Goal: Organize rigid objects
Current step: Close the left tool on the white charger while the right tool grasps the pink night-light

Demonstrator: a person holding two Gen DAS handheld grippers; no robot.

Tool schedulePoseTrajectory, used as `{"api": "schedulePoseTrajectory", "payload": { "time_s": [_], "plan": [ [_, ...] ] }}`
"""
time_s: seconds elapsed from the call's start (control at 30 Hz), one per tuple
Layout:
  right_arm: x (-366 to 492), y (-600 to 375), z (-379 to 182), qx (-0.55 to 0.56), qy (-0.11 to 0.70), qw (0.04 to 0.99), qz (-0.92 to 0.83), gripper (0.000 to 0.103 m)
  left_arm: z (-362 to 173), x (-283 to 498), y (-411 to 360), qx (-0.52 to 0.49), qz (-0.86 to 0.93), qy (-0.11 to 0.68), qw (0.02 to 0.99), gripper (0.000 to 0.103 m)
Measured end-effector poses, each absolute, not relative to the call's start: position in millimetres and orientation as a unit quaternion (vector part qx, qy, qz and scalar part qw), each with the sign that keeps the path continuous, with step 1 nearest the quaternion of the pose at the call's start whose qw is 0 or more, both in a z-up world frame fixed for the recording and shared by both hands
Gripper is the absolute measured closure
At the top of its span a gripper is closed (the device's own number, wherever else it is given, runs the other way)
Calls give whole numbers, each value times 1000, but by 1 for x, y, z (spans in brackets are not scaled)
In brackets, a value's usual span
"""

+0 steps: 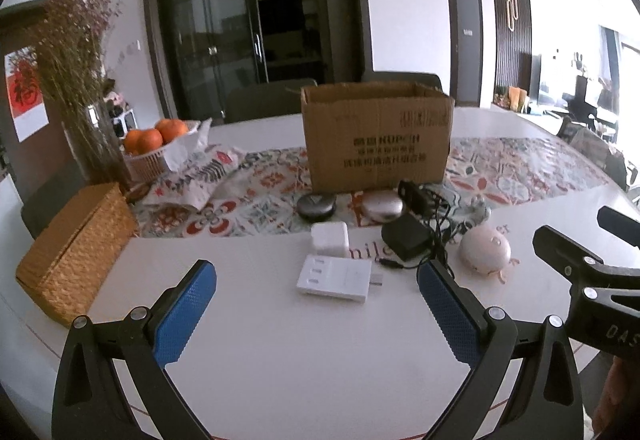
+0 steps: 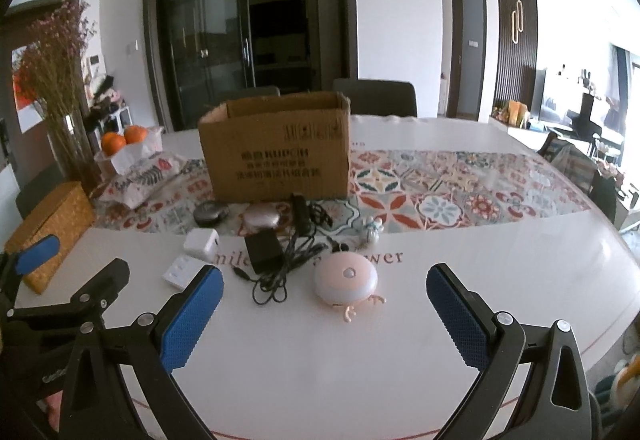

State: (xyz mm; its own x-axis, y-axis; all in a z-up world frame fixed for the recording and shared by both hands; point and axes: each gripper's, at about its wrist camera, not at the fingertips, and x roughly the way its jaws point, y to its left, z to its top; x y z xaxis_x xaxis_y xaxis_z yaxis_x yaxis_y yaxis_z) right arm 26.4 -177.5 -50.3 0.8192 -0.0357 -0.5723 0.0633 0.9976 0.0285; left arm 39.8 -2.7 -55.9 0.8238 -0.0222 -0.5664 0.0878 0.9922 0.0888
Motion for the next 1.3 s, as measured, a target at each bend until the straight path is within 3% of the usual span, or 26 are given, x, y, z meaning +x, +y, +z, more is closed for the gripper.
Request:
{"api": "schedulePoseTrajectory", "payload": {
  "time_s": [1.3],
  "plan": [
    [123,-186,-140,-9,398,914,-84,0,-156,136,-9,108,-60,417,901,0]
  ]
}}
